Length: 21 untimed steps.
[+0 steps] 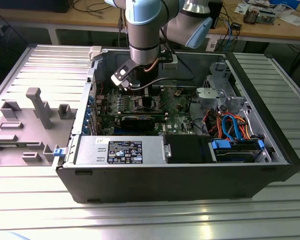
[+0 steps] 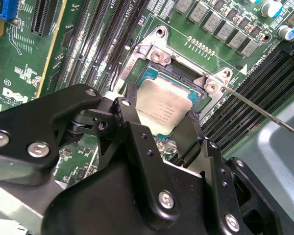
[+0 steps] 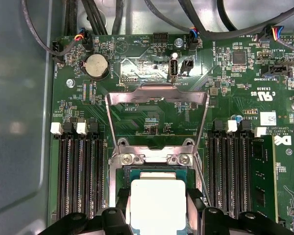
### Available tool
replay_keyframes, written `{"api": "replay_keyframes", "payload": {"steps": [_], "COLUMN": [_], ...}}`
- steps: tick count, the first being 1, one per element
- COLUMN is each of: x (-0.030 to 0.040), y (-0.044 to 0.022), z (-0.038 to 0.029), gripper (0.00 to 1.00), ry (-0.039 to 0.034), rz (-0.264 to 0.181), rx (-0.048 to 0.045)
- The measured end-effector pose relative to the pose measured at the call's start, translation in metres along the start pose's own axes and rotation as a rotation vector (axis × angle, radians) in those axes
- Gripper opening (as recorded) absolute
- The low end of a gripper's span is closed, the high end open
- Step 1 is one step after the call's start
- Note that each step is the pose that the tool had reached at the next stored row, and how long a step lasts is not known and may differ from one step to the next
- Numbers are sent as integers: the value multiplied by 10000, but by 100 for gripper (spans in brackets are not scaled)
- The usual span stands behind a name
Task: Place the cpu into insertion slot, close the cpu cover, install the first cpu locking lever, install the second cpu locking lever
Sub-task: 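Place the cpu into insertion slot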
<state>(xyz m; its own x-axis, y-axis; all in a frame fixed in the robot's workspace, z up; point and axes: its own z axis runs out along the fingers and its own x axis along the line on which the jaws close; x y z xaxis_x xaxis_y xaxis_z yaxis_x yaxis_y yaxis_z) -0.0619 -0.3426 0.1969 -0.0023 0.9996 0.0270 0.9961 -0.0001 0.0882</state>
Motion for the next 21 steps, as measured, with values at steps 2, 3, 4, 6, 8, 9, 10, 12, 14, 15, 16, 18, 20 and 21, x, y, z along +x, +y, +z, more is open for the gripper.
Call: {"api": "replay_keyframes", "payload": {"steps": [2,3,4,6,8,9,10,12,14,15,16,18,20,21], "x": [0,0,0,0,0,0,0,1,2,1,0,0,0,0], "y": [0,0,0,0,0,0,0,1,1,1,0,0,0,0], "z": [0,0,0,0,1,1,1,2,6,4,2,2,2,1], "gripper": [54,54,54,54,54,54,54,54,61,61,61,67,67,67], "ry": [0,0,0,0,0,0,0,6,12,5,1,0,0,1], "rz": [0,1,0,0,0,0,0,0,1,1,0,0,0,0], "rx": [0,0,0,0,0,0,0,-4,-8,-4,0,0,0,0]}}
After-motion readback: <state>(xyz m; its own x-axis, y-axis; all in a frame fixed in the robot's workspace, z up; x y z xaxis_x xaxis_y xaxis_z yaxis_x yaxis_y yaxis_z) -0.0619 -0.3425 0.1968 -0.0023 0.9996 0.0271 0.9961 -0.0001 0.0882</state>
